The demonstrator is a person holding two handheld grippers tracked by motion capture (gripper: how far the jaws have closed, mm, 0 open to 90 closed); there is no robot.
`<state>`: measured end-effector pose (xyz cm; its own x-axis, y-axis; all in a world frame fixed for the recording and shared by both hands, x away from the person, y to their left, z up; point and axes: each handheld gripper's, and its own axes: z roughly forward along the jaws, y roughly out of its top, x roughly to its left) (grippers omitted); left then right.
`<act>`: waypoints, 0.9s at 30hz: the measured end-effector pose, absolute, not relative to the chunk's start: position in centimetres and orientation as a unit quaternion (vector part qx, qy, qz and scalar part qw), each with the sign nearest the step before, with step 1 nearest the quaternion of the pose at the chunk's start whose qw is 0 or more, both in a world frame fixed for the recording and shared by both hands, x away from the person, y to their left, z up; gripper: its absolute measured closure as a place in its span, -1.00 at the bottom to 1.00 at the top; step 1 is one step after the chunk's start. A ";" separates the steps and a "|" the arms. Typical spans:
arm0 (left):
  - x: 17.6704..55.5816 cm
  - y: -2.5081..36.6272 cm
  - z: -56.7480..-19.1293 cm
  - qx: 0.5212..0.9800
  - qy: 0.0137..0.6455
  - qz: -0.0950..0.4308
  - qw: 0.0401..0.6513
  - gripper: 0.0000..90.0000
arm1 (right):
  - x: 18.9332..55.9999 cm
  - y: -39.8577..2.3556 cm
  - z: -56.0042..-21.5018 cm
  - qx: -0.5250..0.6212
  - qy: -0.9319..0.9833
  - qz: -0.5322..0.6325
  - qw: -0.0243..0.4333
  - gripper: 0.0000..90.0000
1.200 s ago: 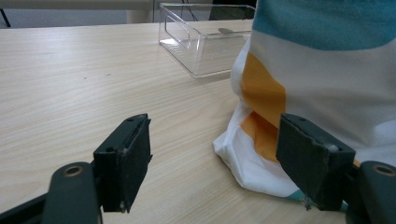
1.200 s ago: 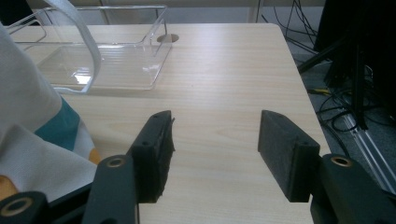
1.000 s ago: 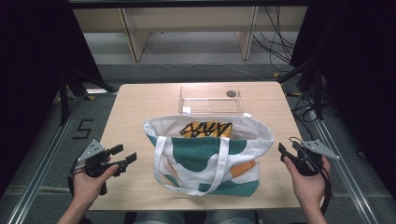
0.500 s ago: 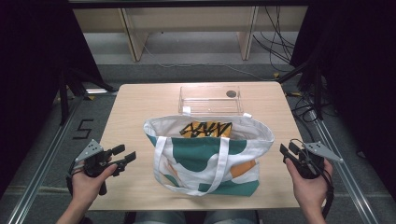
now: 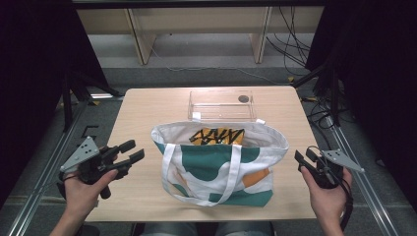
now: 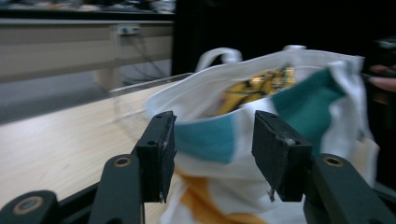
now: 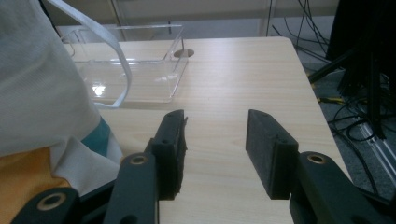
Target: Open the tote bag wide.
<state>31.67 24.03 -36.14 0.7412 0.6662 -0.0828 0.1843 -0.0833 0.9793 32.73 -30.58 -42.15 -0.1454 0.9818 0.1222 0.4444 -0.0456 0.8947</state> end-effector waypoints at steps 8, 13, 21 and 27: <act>33.6 18.2 -34.1 0.755 0.226 0.183 0.588 0.11 | 32.8 -30.6 -42.1 0.574 0.616 0.443 0.308 0.27; 34.8 14.2 -34.0 0.793 0.185 0.182 0.551 -0.08 | 33.1 -30.5 -42.5 0.568 0.623 0.440 0.309 0.25; 36.1 10.8 -34.4 0.822 0.142 0.177 0.522 -0.04 | 33.0 -30.3 -42.7 0.570 0.628 0.437 0.301 0.20; 37.3 9.4 -34.4 0.835 0.126 0.159 0.511 0.05 | 32.9 -30.8 -42.8 0.561 0.635 0.435 0.305 0.19</act>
<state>37.30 9.41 -34.35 0.9179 0.3724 0.1369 0.0479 -0.4465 0.8935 32.94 -30.78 -42.80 -0.1844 0.9775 0.1020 0.4473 -0.0090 0.8943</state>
